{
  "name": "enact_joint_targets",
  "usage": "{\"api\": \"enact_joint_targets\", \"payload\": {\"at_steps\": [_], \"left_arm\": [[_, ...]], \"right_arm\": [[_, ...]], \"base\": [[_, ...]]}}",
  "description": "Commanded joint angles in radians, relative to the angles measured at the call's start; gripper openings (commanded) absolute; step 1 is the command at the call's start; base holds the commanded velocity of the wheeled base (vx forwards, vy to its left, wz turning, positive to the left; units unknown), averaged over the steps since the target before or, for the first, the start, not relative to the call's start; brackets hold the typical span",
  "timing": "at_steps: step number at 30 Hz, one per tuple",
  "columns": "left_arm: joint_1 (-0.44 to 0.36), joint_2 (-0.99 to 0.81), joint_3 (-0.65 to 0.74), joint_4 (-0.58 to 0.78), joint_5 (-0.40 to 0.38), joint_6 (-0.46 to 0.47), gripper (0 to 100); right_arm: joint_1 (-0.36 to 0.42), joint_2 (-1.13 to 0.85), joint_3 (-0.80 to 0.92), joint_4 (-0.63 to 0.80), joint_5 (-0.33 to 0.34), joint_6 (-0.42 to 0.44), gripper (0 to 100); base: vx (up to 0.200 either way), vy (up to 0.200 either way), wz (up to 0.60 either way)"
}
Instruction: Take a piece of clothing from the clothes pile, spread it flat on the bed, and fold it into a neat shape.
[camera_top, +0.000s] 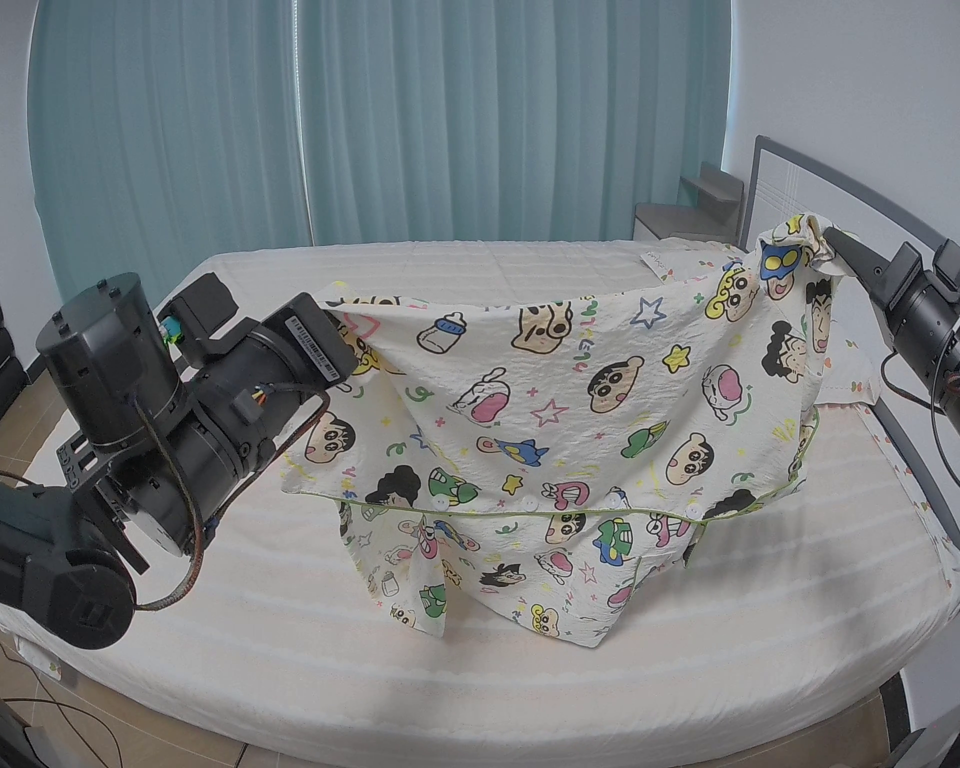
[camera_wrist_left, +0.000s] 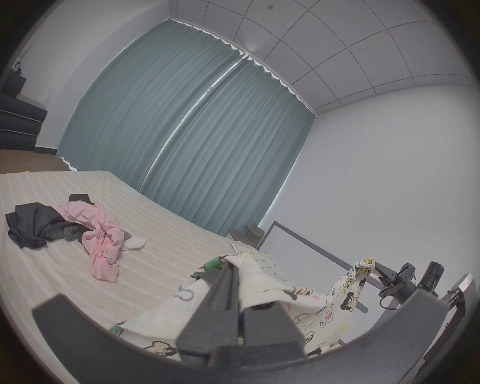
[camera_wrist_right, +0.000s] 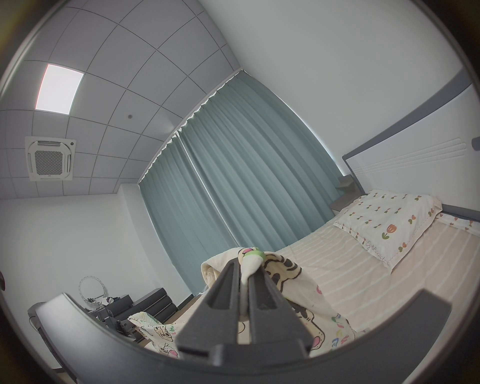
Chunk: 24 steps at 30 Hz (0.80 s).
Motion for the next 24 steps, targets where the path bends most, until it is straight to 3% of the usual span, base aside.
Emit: {"api": "enact_joint_targets", "payload": {"at_steps": [1,10,18,24], "left_arm": [[-0.004,-0.007,0.004,0.000,0.029,-0.001,0],[-0.007,-0.059,0.044,0.000,0.049,-0.001,0],[-0.007,-0.194,0.133,0.001,0.049,0.001,0],[-0.007,-0.325,0.208,0.003,0.046,0.090,0]], "right_arm": [[0.002,-0.029,0.008,0.004,0.002,0.001,0],[0.003,-0.116,0.071,0.004,0.013,-0.004,0],[0.011,-0.263,0.120,0.024,0.062,-0.004,0],[0.014,-0.391,0.132,0.094,0.129,-0.004,0]], "base": [[-0.200,0.000,0.00],[-0.200,0.000,0.00],[-0.200,0.000,0.00],[0.000,0.000,0.00]]}}
